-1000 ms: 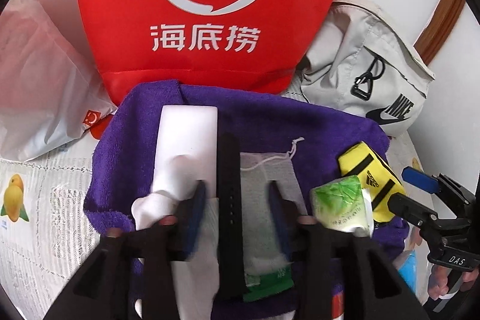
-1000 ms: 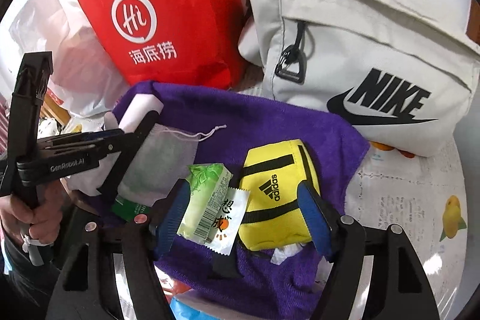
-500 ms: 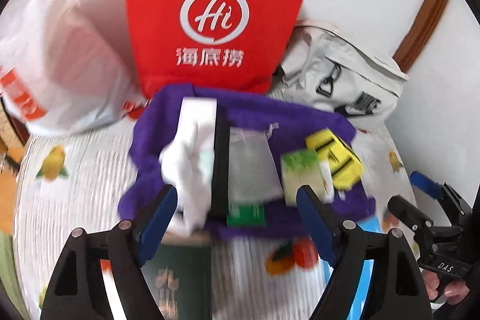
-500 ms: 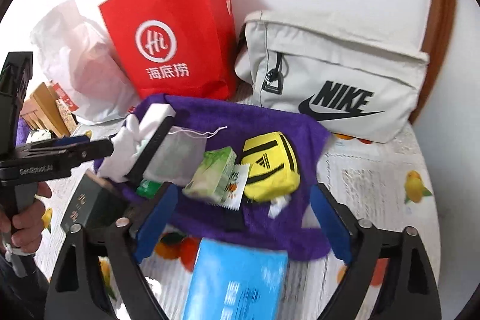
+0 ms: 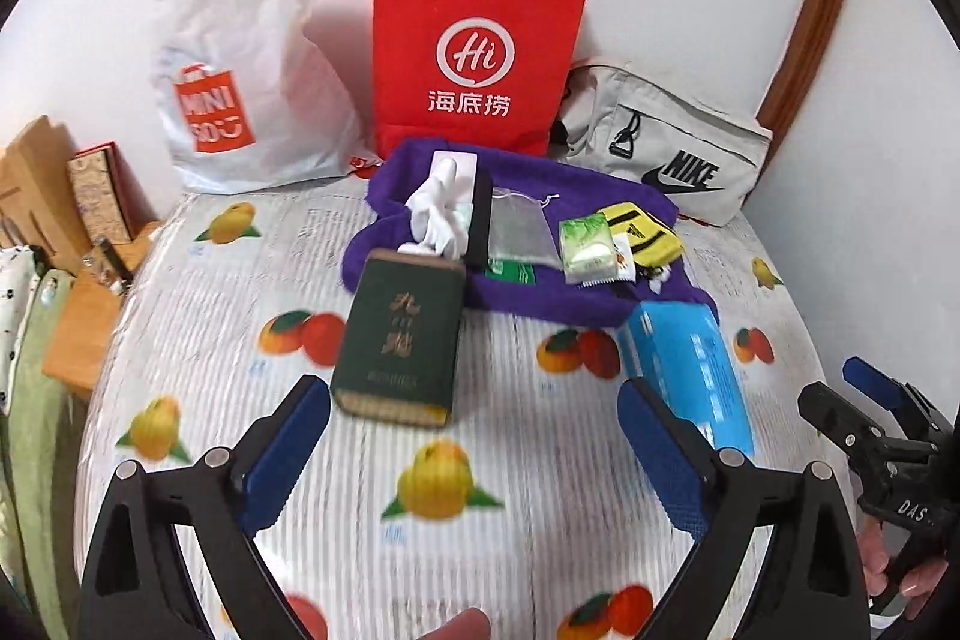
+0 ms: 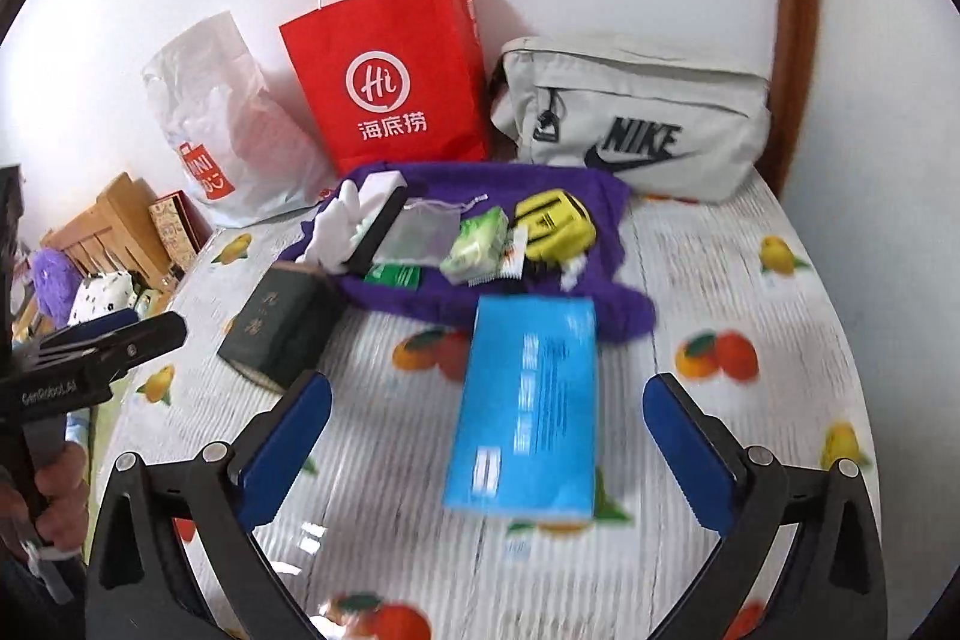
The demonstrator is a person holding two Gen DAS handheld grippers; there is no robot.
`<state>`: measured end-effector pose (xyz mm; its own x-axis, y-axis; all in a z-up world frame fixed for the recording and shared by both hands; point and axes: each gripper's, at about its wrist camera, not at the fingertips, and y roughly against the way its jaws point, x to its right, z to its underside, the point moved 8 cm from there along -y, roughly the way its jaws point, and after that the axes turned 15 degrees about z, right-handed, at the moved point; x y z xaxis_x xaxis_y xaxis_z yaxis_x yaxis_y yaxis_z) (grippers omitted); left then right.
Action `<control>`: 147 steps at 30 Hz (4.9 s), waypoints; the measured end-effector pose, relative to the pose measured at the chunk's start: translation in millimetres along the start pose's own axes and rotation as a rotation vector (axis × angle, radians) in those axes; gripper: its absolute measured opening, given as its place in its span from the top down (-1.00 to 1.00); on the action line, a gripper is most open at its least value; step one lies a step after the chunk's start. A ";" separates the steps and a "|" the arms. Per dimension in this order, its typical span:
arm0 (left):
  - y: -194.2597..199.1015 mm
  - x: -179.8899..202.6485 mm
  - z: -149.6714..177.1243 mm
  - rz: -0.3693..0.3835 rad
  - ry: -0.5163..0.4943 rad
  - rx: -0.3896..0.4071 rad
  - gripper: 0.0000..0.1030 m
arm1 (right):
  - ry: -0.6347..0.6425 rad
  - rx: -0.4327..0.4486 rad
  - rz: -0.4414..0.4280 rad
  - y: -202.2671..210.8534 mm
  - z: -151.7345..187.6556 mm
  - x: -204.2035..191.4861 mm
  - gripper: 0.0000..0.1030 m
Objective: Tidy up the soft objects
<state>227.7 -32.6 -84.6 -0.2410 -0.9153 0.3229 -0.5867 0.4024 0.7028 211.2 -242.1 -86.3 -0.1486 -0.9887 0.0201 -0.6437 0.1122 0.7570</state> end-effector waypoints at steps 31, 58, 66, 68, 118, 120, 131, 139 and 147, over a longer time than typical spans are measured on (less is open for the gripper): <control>107.6 55.2 102.9 -0.045 -0.095 0.117 -0.99 | -0.006 0.131 0.089 124.3 107.1 10.9 -0.99; 114.6 53.0 110.9 -0.048 -0.100 0.119 -0.99 | -0.002 0.134 0.067 130.6 116.4 10.6 -0.99; 114.6 52.5 110.5 -0.049 -0.103 0.118 -0.99 | -0.007 0.134 0.072 131.0 115.9 12.9 -0.99; 114.8 53.4 110.2 -0.049 -0.102 0.120 -0.99 | -0.006 0.134 0.071 130.9 115.8 13.0 -0.99; 115.6 46.7 113.2 -0.054 -0.109 0.107 -0.99 | 0.010 0.139 0.066 132.5 114.4 11.4 -0.99; 115.9 47.0 113.1 -0.051 -0.110 0.108 -0.99 | 0.010 0.139 0.068 132.5 114.3 11.6 -0.99; 115.6 47.0 113.2 -0.052 -0.110 0.107 -0.99 | 0.011 0.139 0.065 132.4 114.3 11.7 -0.99; 114.6 47.7 113.7 -0.054 -0.114 0.104 -0.99 | 0.011 0.139 0.065 133.1 114.2 11.7 -0.99; 115.7 47.4 114.5 -0.055 -0.114 0.104 -0.99 | 0.010 0.139 0.065 133.9 114.1 11.8 -0.99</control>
<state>59.9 -31.7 -60.6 -0.2888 -0.9346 0.2077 -0.6771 0.3527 0.6459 37.7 -227.3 -59.2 -0.1860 -0.9798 0.0732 -0.7308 0.1878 0.6562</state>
